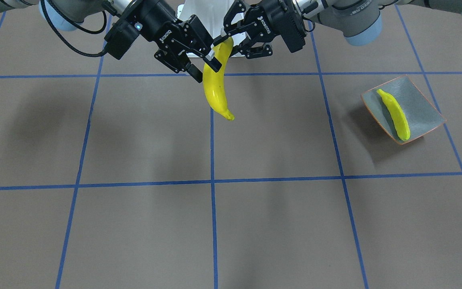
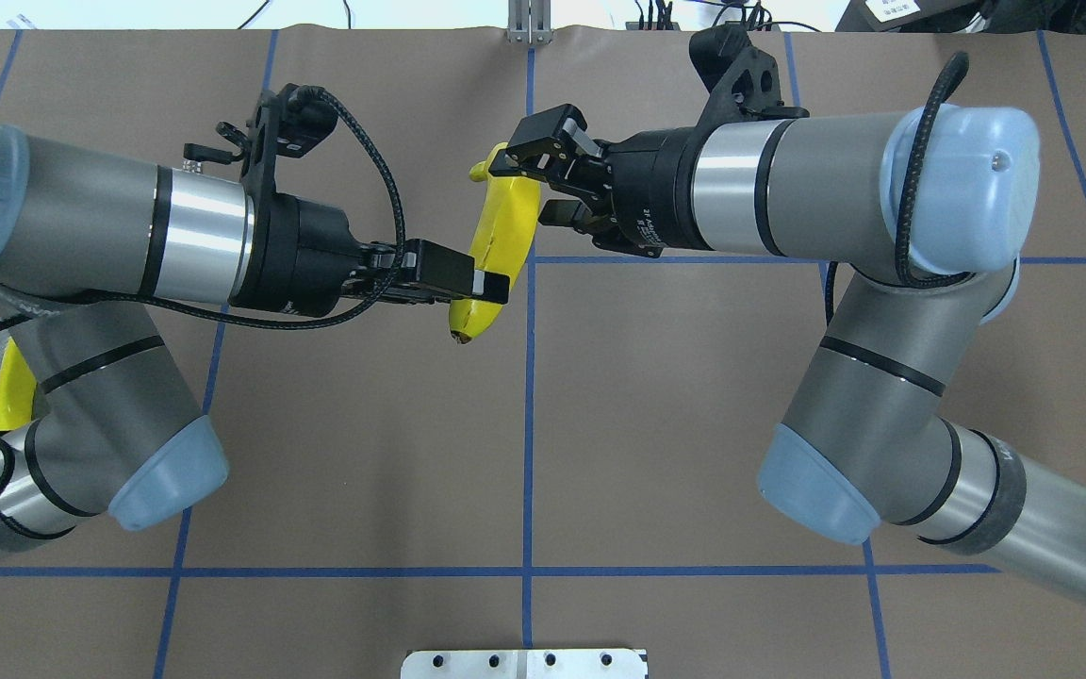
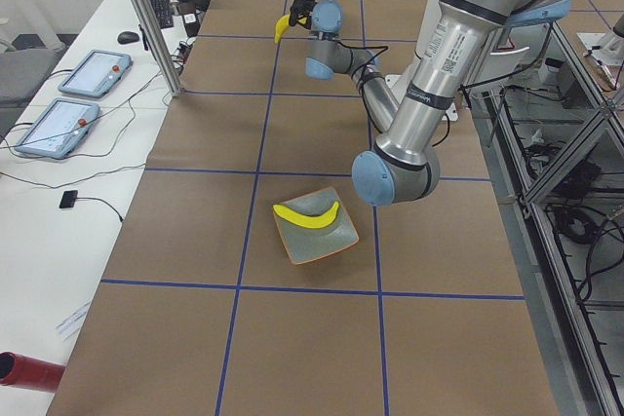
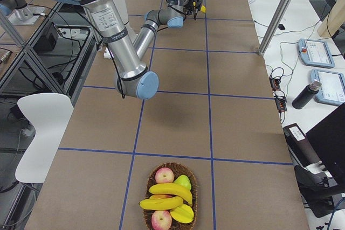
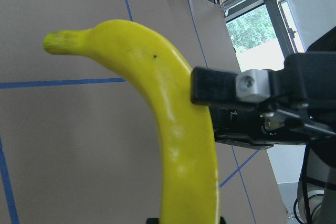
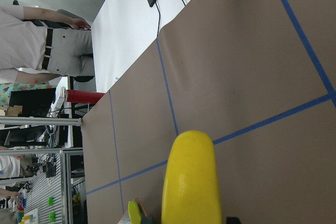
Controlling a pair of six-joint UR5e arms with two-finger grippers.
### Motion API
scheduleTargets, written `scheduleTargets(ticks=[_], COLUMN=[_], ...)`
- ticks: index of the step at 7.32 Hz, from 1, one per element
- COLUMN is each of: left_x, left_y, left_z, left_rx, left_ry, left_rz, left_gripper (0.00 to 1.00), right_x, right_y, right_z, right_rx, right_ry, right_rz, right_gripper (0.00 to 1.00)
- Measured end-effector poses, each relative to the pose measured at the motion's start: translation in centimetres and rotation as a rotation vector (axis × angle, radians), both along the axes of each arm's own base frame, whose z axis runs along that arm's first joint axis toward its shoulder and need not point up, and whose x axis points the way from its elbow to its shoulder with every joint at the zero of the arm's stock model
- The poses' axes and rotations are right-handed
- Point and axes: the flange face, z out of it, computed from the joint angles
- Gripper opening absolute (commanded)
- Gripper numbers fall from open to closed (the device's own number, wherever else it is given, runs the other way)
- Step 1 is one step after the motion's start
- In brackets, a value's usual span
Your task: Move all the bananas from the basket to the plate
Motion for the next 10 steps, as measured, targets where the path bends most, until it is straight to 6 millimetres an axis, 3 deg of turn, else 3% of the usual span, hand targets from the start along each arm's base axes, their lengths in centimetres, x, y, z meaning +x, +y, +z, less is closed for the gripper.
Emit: scheduleTargets(ticks=[2, 4, 7, 10], left_x=[-0.4, -2.5, -10.3, -18.2], left_y=[-0.2, -1.1, -1.3, 0.5], left_z=[3.0, 8.9, 20.3, 31.0], left_rx=[-0.032, -0.096, -0.098, 0.005], left_ry=[-0.043, -0.129, -0.318, -0.549], left_rz=[-0.005, -0.047, -0.156, -0.220], left_gripper=[0.00, 0.00, 0.00, 0.00], right_x=[2.2, 5.4, 9.7, 17.3], right_y=[-2.2, -5.3, -8.5, -9.2], right_z=[1.3, 4.9, 13.8, 24.6], right_rx=[-0.006, -0.047, -0.053, 0.023], right_ry=[0.046, 0.190, 0.461, 0.692], right_rz=[0.042, 0.048, 0.040, -0.014], right_gripper=[1.00, 1.00, 1.00, 1.00])
